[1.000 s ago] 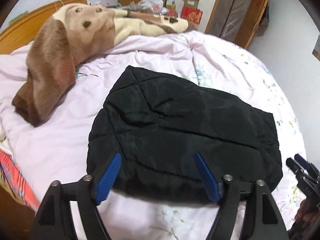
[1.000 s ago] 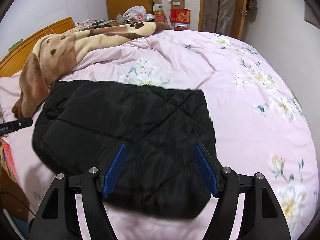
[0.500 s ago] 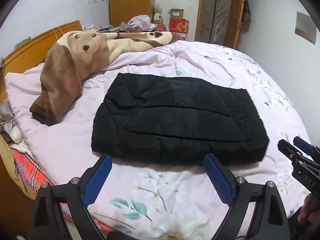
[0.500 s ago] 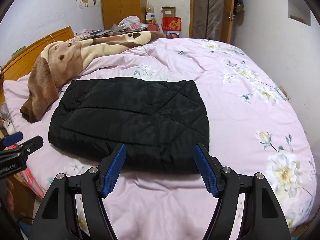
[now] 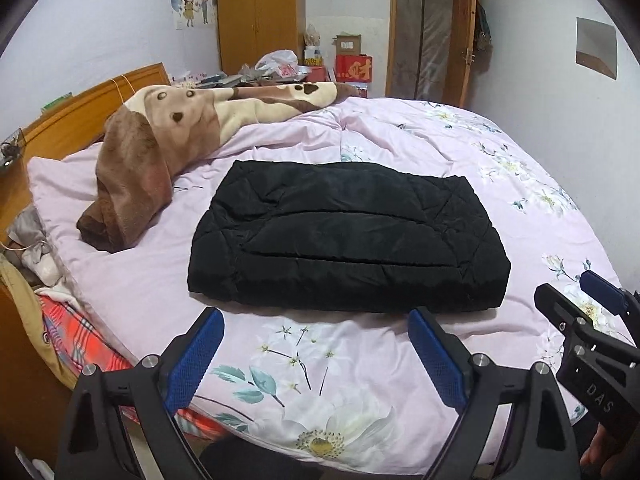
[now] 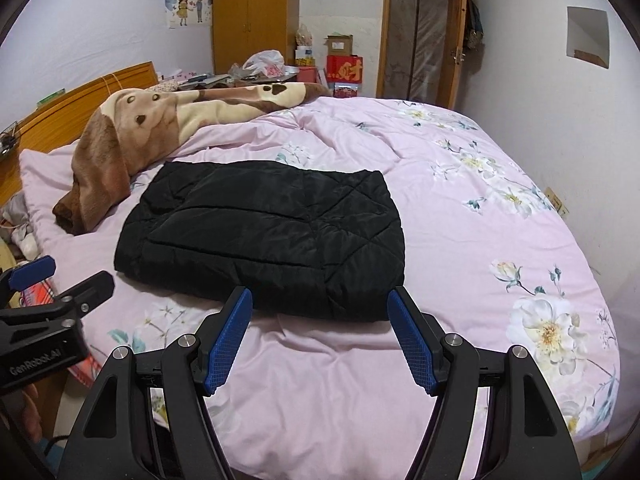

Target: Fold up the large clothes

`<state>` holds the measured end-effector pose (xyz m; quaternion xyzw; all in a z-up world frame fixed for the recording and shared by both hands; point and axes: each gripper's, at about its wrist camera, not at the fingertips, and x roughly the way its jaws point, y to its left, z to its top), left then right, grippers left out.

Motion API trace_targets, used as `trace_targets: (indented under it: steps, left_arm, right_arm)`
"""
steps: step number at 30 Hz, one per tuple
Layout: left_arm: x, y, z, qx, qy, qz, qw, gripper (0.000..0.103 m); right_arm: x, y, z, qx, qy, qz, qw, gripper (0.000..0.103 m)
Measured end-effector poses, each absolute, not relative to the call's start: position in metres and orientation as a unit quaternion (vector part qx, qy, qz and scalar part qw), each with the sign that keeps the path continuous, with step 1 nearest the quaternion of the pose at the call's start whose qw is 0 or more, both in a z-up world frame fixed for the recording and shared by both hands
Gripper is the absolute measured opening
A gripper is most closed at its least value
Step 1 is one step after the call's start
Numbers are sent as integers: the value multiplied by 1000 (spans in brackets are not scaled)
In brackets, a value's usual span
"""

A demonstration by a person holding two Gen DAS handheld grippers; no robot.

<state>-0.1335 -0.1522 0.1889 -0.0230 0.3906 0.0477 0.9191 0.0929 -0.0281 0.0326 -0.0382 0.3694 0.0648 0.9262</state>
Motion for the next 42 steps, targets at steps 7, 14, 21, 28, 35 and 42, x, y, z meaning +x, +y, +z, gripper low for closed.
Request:
trace_targets:
  steps: [7,14,21,28,35,42]
  left_arm:
    - [-146,-156,192,-25,375,40,926,94]
    - [-149,-151,189,-43,379,39,924,94]
    - [-155,-147,191,-50,369,44,927,94]
    - [-158,-151,193,-35,362,50,930,94]
    - [-159,-151,189,-39,368,48,928,94]
    - [-160,-148,187,-46,369,51,927,94]
  right_arm:
    - [85,-28,36,-35,362,65,929,70]
    - [82,-29,36,-31,361,63,930,70]
    - [81,-30,35,-31,366,65,928,70]
    - [81,-29,35,-31,368,66,927,70]
    - [80,-28,34,-30,369,66,926,70]
    - [80,-28,34,-30,369,66,926,70]
